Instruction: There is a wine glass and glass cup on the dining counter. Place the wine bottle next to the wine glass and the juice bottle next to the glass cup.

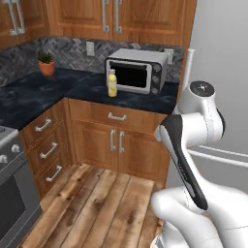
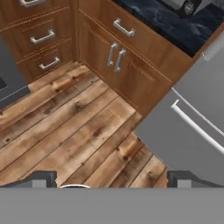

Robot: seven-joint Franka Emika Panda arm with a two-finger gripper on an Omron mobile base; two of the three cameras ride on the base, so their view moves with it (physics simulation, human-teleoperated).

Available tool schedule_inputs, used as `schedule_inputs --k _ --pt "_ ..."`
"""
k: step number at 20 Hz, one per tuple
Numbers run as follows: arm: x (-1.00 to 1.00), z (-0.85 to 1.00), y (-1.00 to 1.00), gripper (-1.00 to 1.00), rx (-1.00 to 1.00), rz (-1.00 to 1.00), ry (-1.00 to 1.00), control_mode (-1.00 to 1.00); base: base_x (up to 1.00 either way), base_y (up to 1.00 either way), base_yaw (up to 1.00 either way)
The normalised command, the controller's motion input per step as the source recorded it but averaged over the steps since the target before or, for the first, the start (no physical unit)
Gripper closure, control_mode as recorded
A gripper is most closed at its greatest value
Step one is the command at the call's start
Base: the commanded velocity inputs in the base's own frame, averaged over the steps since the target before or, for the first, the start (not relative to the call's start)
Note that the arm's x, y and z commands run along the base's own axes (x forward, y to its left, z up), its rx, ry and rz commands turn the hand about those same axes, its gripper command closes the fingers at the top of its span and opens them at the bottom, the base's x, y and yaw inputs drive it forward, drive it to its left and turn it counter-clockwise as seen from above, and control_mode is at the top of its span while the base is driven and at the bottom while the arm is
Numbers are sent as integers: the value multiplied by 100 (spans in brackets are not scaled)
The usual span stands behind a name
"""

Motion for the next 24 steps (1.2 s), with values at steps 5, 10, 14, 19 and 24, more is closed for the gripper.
schedule_inputs --k 5,10,14,19,24 --pt "0 0 0 -100 0 0 0 100 73 38 -39" --pt "0 0 0 -100 0 0 0 100 72 38 -41" --pt "0 0 0 -100 0 0 0 100 72 40 -39" --pt "0 0 0 -100 0 0 0 100 68 53 -23" --pt "0 0 0 -100 0 0 0 100 66 60 -15"
